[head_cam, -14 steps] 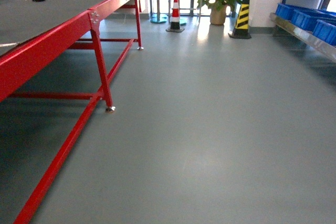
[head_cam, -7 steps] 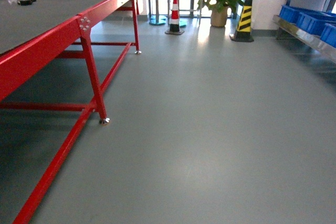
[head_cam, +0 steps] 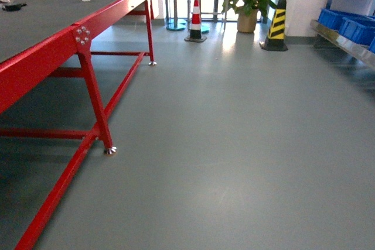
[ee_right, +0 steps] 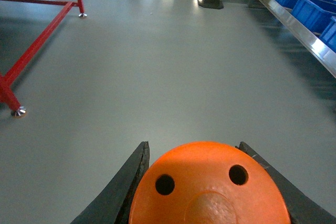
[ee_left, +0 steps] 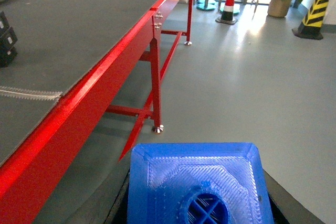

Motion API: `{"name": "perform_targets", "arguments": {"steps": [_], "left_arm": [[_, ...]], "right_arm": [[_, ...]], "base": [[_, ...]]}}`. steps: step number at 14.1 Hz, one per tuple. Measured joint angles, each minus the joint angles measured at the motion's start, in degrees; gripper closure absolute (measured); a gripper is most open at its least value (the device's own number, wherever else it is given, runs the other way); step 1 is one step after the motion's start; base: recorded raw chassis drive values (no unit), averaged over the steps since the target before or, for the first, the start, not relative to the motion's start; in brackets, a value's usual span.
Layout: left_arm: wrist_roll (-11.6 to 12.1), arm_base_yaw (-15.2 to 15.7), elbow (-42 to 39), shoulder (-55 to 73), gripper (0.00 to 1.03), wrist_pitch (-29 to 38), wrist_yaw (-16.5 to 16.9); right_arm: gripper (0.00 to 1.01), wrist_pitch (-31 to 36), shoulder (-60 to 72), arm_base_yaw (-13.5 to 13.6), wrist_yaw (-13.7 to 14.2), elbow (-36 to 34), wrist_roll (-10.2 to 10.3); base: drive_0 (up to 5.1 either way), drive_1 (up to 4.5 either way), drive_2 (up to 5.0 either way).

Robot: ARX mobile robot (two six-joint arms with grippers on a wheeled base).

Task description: Sort blue parts and orange caps into right shelf containers

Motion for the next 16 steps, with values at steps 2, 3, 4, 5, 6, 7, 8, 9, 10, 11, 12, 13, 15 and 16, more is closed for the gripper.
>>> {"name": "perform_targets", "arguments": {"steps": [2,3,4,5,6,7,8,9,10,11,12,13,15,16], "left_arm": [[0.0,0.1,0.0,0.1,0.58,-0.3,-0.2],[0.0,0.0,0.0,0.1,0.58,0.0,-0.1],[0.0,0.0,0.0,0.1,0.58,-0.3,0.0],[0.0,0.0,0.0,0.1,0.58,-0.3,0.0],[0.0,0.0,0.0,0.1,0.58,-0.1,0.0],[0.0,0.0,0.0,0.1,0.58,-0.1,0.0],[0.0,0.0,0.0,0.1,0.58,-0.3,0.0],[0.0,0.0,0.0,0.0,0.58,-0.1,0.0],[0.0,0.0,0.0,0.0,0.58,-0.4,0.0],[0.0,0.0,0.0,0.0,0.58,-0.3,0.0],[0.0,0.0,0.0,0.0,0.58,-0.3,0.0],[0.0,0.0,0.0,0.0,0.58,-0.3,0.0],[0.0,0.0,0.0,0.0,0.58,-0.1,0.0],[0.0,0.0,0.0,0.0,0.58,-0.3,0.0]], "right_arm": [[0.58,-0.2,0.0,0.0,-0.2,0.0,0.0],[0.58,-0.2,0.0,0.0,0.1,0.0,0.0],[0.58,-0.1,0.0,0.0,0.0,0.0,0.0],[0.58,-0.1,0.0,0.0,0.0,0.0,0.0],[0.58,-0.2,0.0,0.0,-0.1,0.0,0.0],[0.58,0.0,0.0,0.0,0.0,0.0,0.0],[0.58,-0.2,0.0,0.0,0.0,0.0,0.0],[0.58,-0.2,0.0,0.0,0.0,0.0,0.0],[0.58,-0.1,0.0,0.0,0.0,0.0,0.0],[0.58,-0.2,0.0,0.0,0.0,0.0,0.0],[0.58,0.0,0.0,0.0,0.0,0.0,0.0],[0.58,-0.2,0.0,0.0,0.0,0.0,0.0],[0.58,-0.2,0.0,0.0,0.0,0.0,0.0],[0.58,-0.2,0.0,0.0,0.0,0.0,0.0]], "base": [[0.1,4.39,-4.2],[0.1,4.39,-4.2],[0.1,4.39,-4.2],[0.1,4.39,-4.2],[0.1,4.39,-4.2],[-0.1,4.28,-4.4],[-0.1,4.28,-4.4],[-0.1,4.28,-4.4],[-0.1,4.28,-4.4],[-0.1,4.28,-4.4],[-0.1,4.28,-4.4],[-0.1,4.28,-4.4],[-0.1,4.28,-4.4],[0.1,4.44,-4.2]]}}
